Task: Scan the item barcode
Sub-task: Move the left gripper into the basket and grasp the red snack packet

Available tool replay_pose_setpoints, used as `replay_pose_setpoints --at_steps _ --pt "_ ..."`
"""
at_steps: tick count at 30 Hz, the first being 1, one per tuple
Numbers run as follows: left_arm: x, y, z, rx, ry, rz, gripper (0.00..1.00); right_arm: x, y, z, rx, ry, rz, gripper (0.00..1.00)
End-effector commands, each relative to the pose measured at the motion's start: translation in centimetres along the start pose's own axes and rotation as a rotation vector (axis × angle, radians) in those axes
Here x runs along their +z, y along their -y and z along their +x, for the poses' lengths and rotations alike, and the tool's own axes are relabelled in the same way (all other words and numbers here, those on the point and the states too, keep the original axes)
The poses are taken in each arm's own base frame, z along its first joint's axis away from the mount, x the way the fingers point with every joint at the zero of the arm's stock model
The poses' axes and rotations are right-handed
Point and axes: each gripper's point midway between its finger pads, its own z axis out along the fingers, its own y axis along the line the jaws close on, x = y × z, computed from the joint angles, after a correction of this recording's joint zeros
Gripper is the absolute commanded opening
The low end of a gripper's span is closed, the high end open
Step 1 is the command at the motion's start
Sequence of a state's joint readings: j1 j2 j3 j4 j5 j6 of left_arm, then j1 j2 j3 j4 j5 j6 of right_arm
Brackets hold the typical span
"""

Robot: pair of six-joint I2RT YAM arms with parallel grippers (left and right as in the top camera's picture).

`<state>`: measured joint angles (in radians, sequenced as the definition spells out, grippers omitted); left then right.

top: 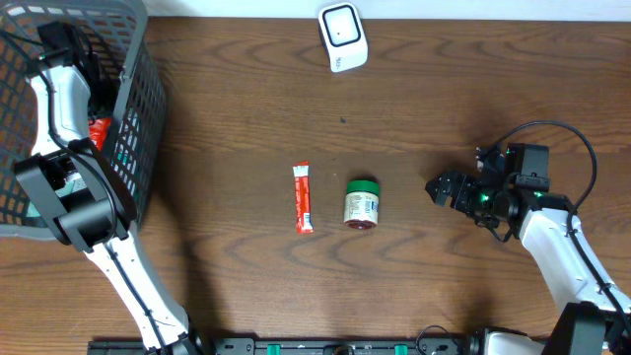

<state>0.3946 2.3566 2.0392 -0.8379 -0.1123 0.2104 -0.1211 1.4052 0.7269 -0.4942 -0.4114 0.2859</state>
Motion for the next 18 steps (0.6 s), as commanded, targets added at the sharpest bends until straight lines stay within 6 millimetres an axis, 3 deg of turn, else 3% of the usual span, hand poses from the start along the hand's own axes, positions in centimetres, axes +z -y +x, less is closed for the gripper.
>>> replay_pose_setpoints --at_steps 1,5,12,18 --pt "1.9 0.1 1.7 0.0 -0.063 0.002 0.6 -0.6 -0.3 -0.8 0.009 0.026 -0.009 0.99" --pt "-0.8 -0.6 0.0 -0.013 0.003 -0.007 0.61 -0.6 -0.3 -0.7 0.01 0.025 -0.009 0.99" --pt "-5.7 -1.7 -1.9 -0.075 0.104 -0.019 0.76 -0.6 -0.3 -0.7 0.01 0.025 -0.009 0.99" --pt "-4.8 -1.5 -0.3 -0.068 0.046 -0.013 0.79 -0.6 -0.3 -0.7 0.01 0.025 -0.009 0.99"
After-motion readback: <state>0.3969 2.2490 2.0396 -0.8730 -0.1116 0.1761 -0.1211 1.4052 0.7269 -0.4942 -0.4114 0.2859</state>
